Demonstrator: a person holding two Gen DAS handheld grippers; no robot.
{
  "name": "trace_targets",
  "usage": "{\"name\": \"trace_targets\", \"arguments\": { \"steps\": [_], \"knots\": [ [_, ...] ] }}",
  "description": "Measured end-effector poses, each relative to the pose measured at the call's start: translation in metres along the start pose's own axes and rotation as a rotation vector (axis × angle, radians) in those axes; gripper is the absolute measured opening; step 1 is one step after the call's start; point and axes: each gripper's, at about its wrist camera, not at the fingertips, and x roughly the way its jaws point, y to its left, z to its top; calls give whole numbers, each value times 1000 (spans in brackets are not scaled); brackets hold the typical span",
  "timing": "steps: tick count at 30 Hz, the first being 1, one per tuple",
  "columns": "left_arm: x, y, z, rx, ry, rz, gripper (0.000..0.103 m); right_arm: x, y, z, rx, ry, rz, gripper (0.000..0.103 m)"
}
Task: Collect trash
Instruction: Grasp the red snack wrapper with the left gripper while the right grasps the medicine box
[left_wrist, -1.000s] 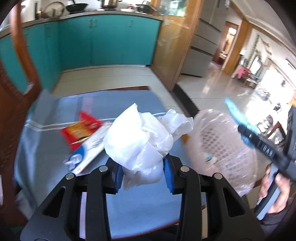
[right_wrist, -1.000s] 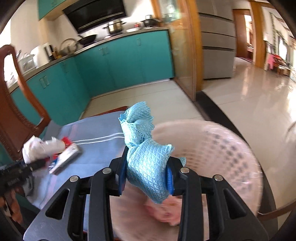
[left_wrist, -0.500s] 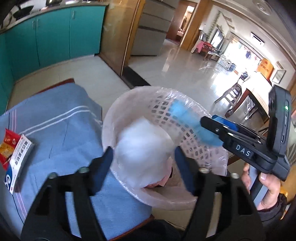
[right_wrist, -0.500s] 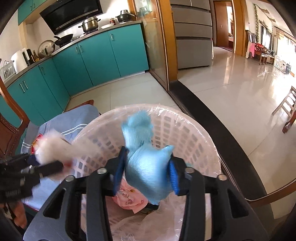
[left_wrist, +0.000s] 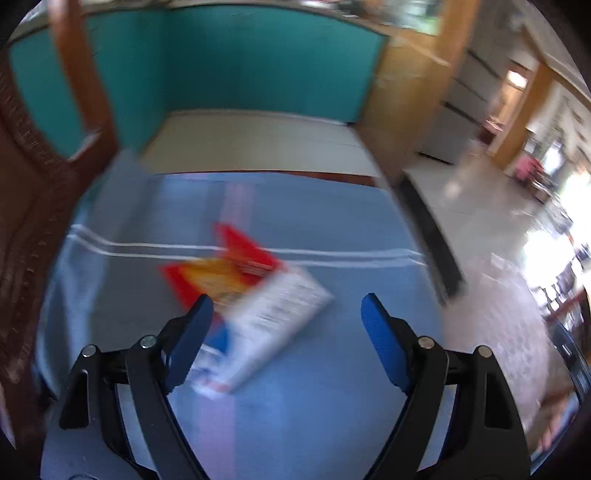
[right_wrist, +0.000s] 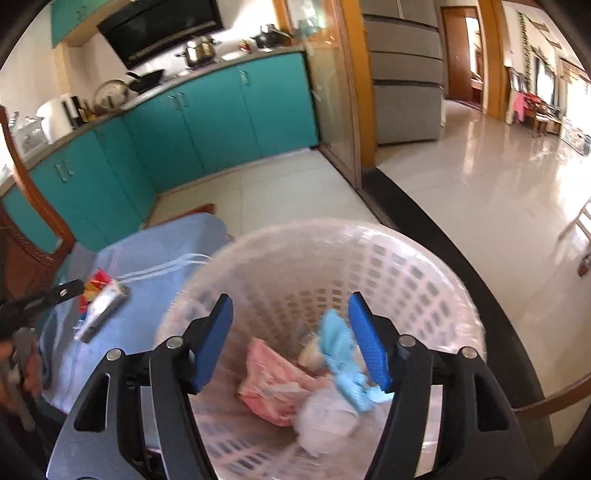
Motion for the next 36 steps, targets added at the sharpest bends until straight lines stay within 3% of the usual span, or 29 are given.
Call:
{"name": "trace_targets", "arguments": {
  "steps": [4,8,9,11,15,16,23,28,31,33,36],
  "knots": [
    [32,22,16,55,22,100,83,4,40,-1,-79,1,78,68],
    [67,32,20,101,73,87,83,16,81,-11,-144,56,162,68],
    [76,38,19,80,100,59,77,18,90,-13,-158,67,175,68],
    [84,47,15,36,146,23,53,23,112,-18,-201,96,214,68],
    [69,54,1,11,149,-29,31,34,150,-26,-274,136,291,71],
    [66,54,-5,7,153,-45,30,41,161,-28,-285,153,312,71],
    [37,70,-52,-65,166,-63,29,89,210,-26,-284,227,362,71],
    [12,71,-76,-66,166,-90,30,127,230,-26,-218,411,348,71],
    [-3,65,-83,-37,153,-73,40,142,240,-34,-194,464,340,71],
    [-11,62,-85,-19,140,-46,42,149,243,-37,-174,469,317,72],
    [-22,61,-90,14,111,19,47,153,257,-38,-245,415,232,71]
  ]
}}
